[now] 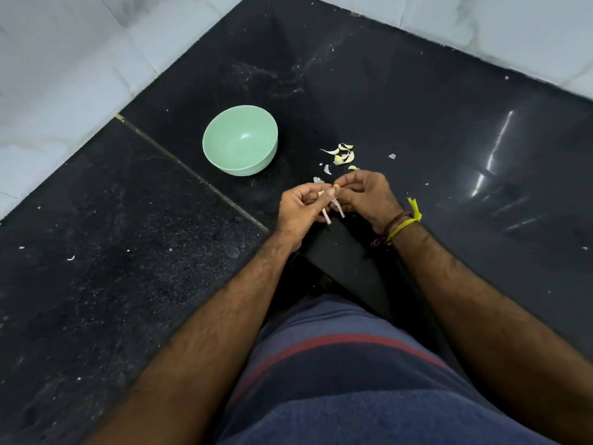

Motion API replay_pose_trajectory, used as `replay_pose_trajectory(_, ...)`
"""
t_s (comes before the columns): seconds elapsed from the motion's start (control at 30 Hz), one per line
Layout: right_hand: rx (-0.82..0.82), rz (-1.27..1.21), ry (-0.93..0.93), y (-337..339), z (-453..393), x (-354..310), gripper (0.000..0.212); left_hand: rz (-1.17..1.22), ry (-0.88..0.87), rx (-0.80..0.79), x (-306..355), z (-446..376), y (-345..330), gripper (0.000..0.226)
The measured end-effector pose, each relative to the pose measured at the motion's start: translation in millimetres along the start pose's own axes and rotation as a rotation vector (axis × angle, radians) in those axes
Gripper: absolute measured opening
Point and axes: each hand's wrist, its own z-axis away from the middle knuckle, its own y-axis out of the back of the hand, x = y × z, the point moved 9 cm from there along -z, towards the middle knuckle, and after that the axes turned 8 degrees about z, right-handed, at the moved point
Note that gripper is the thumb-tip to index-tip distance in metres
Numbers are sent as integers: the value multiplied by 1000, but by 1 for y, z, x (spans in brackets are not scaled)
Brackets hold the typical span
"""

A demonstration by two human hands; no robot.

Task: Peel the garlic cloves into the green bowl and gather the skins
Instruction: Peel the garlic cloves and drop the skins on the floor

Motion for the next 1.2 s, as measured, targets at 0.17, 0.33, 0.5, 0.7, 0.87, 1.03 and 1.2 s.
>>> replay_pose_trajectory(0.17, 0, 169, 64, -3, -4, 0, 10, -59, -22, 16, -1, -4, 4, 13)
replay_pose_trajectory(0.33, -5, 183, 59, 1, -4, -2, 8, -81, -42, 23, 0, -6, -1, 14)
replay_pose_trajectory(0.5, 56, 286, 117, 12, -10, -12, 16, -107, -57, -8, 9, -16, -8, 7)
replay_pose_trajectory(0.7, 292, 475, 197, 36, -8, -39, 12, -281, -66, 23, 21, -31, -17, 9)
replay_pose_trajectory(0.87, 355, 348, 96, 52, -18, -28, 17, -415, -37, 76, 32, -43, -22, 9)
replay_pose_trajectory(1.03, 399, 348, 85, 67, -27, -30, 26, -512, -22, 153, 43, -55, -16, 14)
replay_pose_trajectory(1.2, 381, 396, 106, 61, -42, -37, 9, -563, -51, 169, 56, -66, -24, 22)
